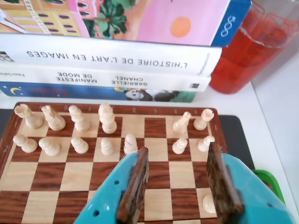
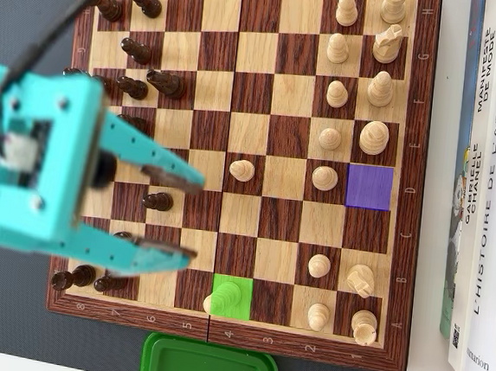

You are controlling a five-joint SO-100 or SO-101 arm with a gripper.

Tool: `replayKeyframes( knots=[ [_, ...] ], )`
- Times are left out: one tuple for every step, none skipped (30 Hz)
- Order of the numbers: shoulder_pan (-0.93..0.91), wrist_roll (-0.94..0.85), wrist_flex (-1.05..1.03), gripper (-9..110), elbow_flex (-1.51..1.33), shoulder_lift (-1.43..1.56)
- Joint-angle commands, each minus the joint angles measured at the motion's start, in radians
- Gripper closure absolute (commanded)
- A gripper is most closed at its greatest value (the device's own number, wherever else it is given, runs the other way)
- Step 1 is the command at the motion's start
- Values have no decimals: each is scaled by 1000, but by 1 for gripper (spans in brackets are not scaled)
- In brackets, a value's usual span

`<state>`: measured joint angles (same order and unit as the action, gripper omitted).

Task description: Play chess

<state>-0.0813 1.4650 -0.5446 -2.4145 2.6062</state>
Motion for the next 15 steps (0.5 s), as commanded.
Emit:
replayKeyframes(
  knots=[
    [14,5,138,83,-72,81],
    [20,5,181,83,-97,101],
    [25,5,227,83,-120,123],
    [28,5,273,83,-146,143],
    [29,5,321,83,-169,163],
    [34,5,371,83,-195,184],
    [43,6,423,83,-225,204],
    [49,12,476,83,-256,222],
    [54,34,523,83,-287,244],
    [63,60,574,83,-322,267],
    [72,80,626,83,-357,290],
    [80,89,673,83,-391,314],
    [84,91,723,83,-420,337],
    [91,91,767,83,-448,364],
    [95,94,802,83,-474,390]
  ],
)
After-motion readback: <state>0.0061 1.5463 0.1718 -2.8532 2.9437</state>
